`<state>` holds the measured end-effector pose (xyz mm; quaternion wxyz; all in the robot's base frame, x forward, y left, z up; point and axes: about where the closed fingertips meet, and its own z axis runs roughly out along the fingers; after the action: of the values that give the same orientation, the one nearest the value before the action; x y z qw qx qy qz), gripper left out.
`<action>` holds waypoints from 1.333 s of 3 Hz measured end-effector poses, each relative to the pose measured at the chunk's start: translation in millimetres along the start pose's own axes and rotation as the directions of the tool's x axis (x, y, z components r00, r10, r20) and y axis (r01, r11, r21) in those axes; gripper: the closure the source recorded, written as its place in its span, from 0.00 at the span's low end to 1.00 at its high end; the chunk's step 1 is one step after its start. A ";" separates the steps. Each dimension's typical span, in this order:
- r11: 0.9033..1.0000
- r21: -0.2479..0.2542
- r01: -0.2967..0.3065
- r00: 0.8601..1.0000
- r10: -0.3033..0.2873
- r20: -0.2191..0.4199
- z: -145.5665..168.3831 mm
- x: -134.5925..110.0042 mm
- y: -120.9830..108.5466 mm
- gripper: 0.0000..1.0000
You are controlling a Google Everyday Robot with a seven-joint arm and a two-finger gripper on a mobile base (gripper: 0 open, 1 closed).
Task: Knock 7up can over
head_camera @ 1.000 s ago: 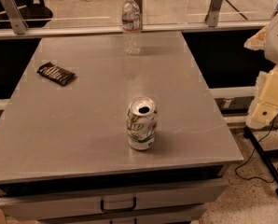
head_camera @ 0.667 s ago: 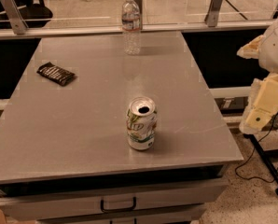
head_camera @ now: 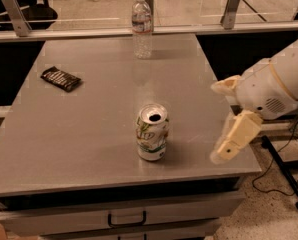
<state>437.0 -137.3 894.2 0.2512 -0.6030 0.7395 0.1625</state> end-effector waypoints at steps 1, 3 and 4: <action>0.998 -0.062 0.014 0.989 -0.005 0.149 39.5 -17.6 1.2 0.00; 0.987 -0.161 0.019 0.925 0.044 0.378 97.3 -60.2 14.1 0.00; 0.984 -0.175 0.040 0.871 0.052 0.489 111.0 -102.4 7.3 0.00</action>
Offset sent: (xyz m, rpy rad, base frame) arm 0.0122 0.1042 -0.0665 0.4265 0.0761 0.1255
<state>464.4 7.6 860.7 0.3753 -0.5596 0.6354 0.3771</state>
